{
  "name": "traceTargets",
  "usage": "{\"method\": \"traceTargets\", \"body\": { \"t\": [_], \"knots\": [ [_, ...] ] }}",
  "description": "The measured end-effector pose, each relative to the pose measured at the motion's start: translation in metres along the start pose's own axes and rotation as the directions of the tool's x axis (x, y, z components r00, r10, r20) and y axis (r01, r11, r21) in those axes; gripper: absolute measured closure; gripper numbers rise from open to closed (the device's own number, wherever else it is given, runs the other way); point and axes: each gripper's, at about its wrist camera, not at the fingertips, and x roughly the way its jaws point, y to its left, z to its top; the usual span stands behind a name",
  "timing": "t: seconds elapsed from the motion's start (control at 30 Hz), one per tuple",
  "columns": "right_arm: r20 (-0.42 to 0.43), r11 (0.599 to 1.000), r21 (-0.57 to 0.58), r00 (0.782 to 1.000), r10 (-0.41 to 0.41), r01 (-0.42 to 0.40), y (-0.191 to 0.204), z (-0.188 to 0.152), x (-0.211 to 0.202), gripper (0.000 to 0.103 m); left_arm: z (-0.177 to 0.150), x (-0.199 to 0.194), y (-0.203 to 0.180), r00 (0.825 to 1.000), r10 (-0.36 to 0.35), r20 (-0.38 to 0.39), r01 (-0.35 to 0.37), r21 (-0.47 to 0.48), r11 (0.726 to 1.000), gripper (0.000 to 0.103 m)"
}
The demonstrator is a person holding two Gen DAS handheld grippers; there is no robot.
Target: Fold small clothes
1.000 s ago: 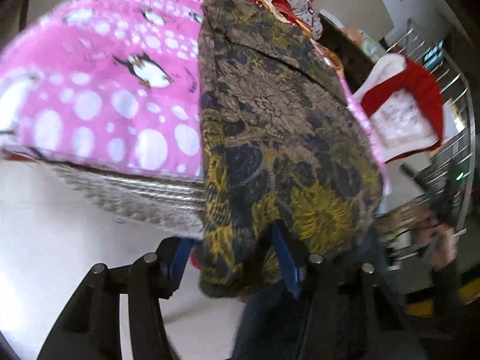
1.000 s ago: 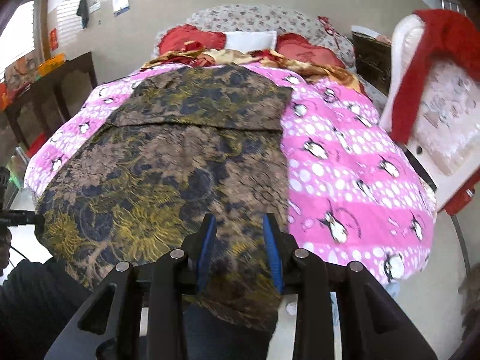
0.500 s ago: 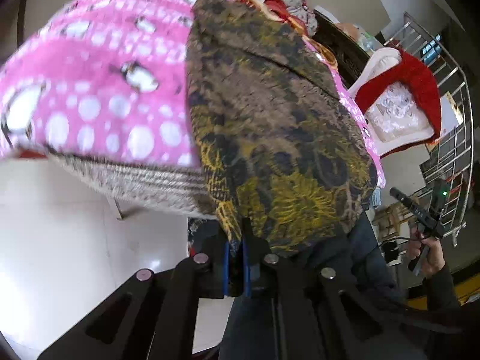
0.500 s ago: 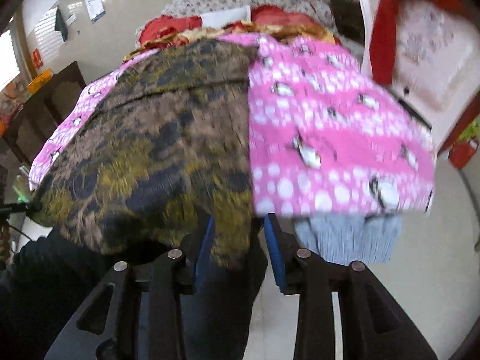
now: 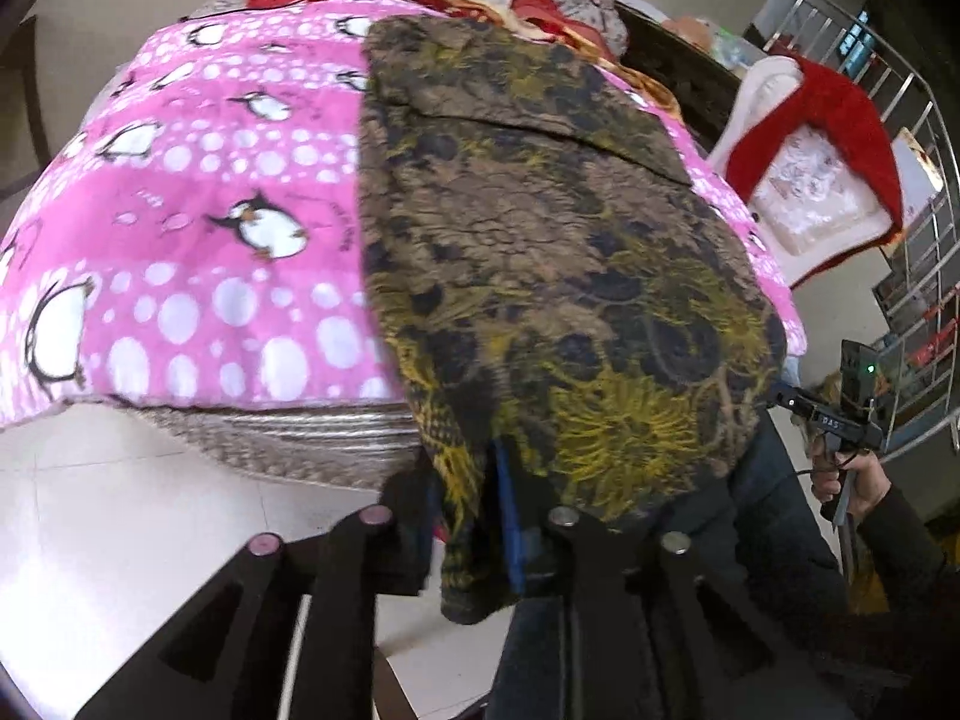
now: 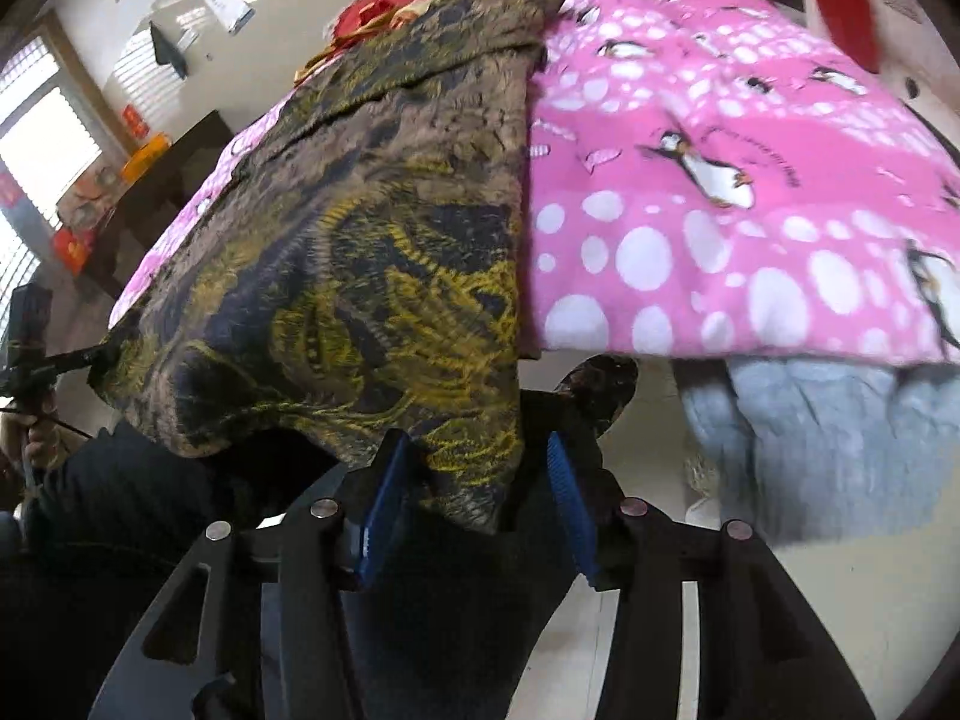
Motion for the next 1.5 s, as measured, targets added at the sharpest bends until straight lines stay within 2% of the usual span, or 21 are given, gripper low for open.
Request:
{"method": "traceTargets", "body": {
  "t": [0.17,0.2,0.23,0.3,0.47,0.57,0.7,0.8,0.83,0.93,0.97,1.0,1.03,1.07,1.1,1.17,1.2,1.23,1.27,1.37,1.5],
  "knots": [
    [0.013,0.996,-0.023,0.996,0.085,-0.085,-0.004,0.009,0.006,0.055,-0.001,0.003,0.015,0.999,-0.053,0.011,0.053,-0.051,0.997,0.079],
    [0.009,0.995,-0.035,0.995,0.095,-0.094,-0.002,0.008,0.005,0.065,-0.001,0.003,0.016,0.998,-0.056,0.017,0.057,-0.058,0.997,0.079],
    [-0.001,0.992,-0.054,0.994,0.113,-0.113,0.001,0.008,0.004,0.079,-0.001,0.003,0.017,0.998,-0.057,0.015,0.058,-0.059,0.997,0.084],
    [-0.002,0.989,-0.081,0.992,0.125,-0.124,0.006,0.007,-0.004,0.088,0.000,0.003,0.016,0.999,-0.052,0.009,0.052,-0.053,0.997,0.098],
    [0.064,0.985,-0.120,0.989,0.131,-0.122,0.016,0.005,-0.050,0.092,-0.001,-0.010,0.009,0.996,-0.068,0.054,0.069,-0.026,0.997,0.100],
    [0.135,0.979,-0.132,0.976,0.173,-0.155,0.023,0.011,-0.084,0.092,0.002,-0.021,0.012,0.991,-0.096,0.093,0.101,-0.049,0.994,0.100],
    [0.280,0.975,-0.117,0.935,0.216,-0.190,0.026,0.023,-0.133,0.094,0.006,-0.038,0.018,0.978,-0.144,0.151,0.160,-0.095,0.983,0.100],
    [0.371,0.967,-0.128,0.893,0.253,-0.221,0.032,0.033,-0.163,0.099,0.009,-0.058,0.017,0.967,-0.162,0.195,0.181,-0.085,0.980,0.100],
    [0.412,0.963,-0.129,0.870,0.270,-0.238,0.032,0.035,-0.177,0.099,0.010,-0.064,0.016,0.965,-0.165,0.203,0.185,-0.083,0.979,0.100],
    [0.503,0.963,-0.121,0.821,0.269,-0.241,0.029,0.040,-0.214,0.099,0.012,-0.083,0.017,0.951,-0.199,0.236,0.222,-0.078,0.972,0.100],
    [0.511,0.964,-0.128,0.818,0.265,-0.232,0.029,0.043,-0.220,0.099,0.013,-0.086,0.014,0.953,-0.194,0.235,0.214,-0.066,0.975,0.100],
    [0.502,0.971,-0.131,0.831,0.239,-0.200,0.031,0.047,-0.222,0.099,0.013,-0.085,0.013,0.955,-0.188,0.230,0.206,-0.057,0.977,0.100],
    [0.466,0.977,-0.133,0.859,0.212,-0.168,0.033,0.051,-0.216,0.099,0.014,-0.081,0.013,0.957,-0.189,0.222,0.206,-0.057,0.977,0.100],
    [0.449,0.980,-0.129,0.872,0.195,-0.153,0.032,0.052,-0.212,0.099,0.015,-0.076,0.015,0.958,-0.187,0.217,0.204,-0.063,0.977,0.100],
    [0.422,0.988,-0.110,0.895,0.143,-0.106,0.032,0.054,-0.197,0.096,0.016,-0.069,0.018,0.963,-0.170,0.208,0.189,-0.071,0.979,0.100],
    [0.362,0.995,-0.083,0.928,0.083,-0.056,0.029,0.053,-0.170,0.080,0.014,-0.059,0.023,0.968,-0.159,0.193,0.178,-0.081,0.981,0.100],
    [0.323,0.997,-0.069,0.945,0.050,-0.029,0.028,0.050,-0.152,0.066,0.012,-0.054,0.024,0.972,-0.147,0.181,0.164,-0.083,0.983,0.100],
    [0.257,0.999,-0.051,0.966,0.004,0.009,0.026,0.045,-0.124,0.060,0.010,-0.046,0.027,0.979,-0.133,0.155,0.149,-0.093,0.985,0.100],
    [0.200,0.999,-0.043,0.980,-0.007,0.016,0.023,0.038,-0.104,0.060,0.008,-0.042,0.029,0.980,-0.139,0.142,0.153,-0.099,0.983,0.100],
    [0.086,1.000,-0.017,0.996,0.020,-0.018,0.013,0.019,-0.058,0.060,0.004,-0.032,0.031,0.988,-0.106,0.116,0.117,-0.089,0.989,0.100],
    [0.042,0.997,0.010,0.996,0.077,-0.078,0.001,0.003,-0.025,0.060,0.001,-0.021,0.033,0.992,-0.097,0.083,0.104,-0.094,0.990,0.100]
  ]
}}
